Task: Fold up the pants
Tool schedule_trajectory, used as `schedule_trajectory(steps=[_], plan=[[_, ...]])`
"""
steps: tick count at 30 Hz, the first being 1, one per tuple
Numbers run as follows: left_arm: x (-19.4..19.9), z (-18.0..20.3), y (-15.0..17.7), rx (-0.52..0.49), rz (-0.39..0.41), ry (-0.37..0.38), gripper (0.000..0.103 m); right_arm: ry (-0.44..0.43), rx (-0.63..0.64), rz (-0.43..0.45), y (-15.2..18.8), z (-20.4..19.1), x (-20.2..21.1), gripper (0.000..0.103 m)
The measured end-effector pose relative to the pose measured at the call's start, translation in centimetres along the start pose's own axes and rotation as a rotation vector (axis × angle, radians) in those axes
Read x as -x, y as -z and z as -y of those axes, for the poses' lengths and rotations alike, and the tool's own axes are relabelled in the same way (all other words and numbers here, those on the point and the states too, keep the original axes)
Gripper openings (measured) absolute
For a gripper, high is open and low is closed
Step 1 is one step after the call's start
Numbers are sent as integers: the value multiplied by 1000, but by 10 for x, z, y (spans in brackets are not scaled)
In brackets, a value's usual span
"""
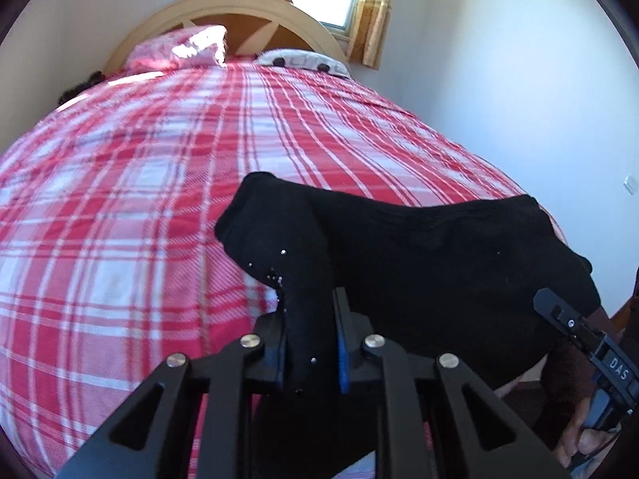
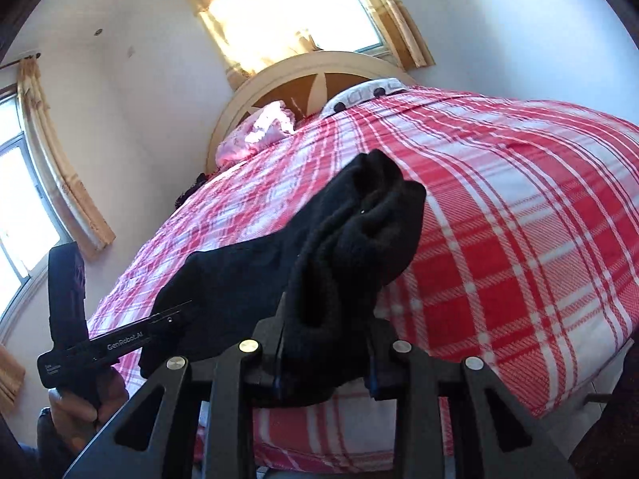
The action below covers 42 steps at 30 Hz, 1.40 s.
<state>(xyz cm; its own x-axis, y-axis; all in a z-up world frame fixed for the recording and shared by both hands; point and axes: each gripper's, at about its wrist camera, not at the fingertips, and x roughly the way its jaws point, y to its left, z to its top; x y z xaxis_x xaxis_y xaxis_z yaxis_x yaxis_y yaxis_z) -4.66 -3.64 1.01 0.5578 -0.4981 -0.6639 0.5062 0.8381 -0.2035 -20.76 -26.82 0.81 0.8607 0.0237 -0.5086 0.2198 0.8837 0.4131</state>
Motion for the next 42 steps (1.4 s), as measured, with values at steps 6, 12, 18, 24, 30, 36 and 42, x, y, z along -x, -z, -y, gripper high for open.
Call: schedule_trajectory(steps=[6, 12, 18, 24, 30, 36, 42], plan=[[15, -34, -8, 35, 43, -75, 19, -58, 42, -13, -7, -37, -19, 30], [23, -83, -16, 92, 84, -195, 19, -141, 97, -33, -12, -87, -57, 30], [35, -138, -28, 140, 135, -325, 17, -237, 114, -67, -14, -135, -106, 30], [41, -182, -42, 152, 178, -461, 17, -298, 166, -70, -15, -191, -150, 30], [37, -219, -52, 152, 184, -555, 17, -321, 200, -76, -20, -235, -193, 30], [24, -251, -60, 158, 157, -622, 17, -319, 181, -123, -18, -259, -239, 30], [-1, -265, -55, 123, 90, -663, 17, -289, 157, -179, -7, -258, -271, 30]])
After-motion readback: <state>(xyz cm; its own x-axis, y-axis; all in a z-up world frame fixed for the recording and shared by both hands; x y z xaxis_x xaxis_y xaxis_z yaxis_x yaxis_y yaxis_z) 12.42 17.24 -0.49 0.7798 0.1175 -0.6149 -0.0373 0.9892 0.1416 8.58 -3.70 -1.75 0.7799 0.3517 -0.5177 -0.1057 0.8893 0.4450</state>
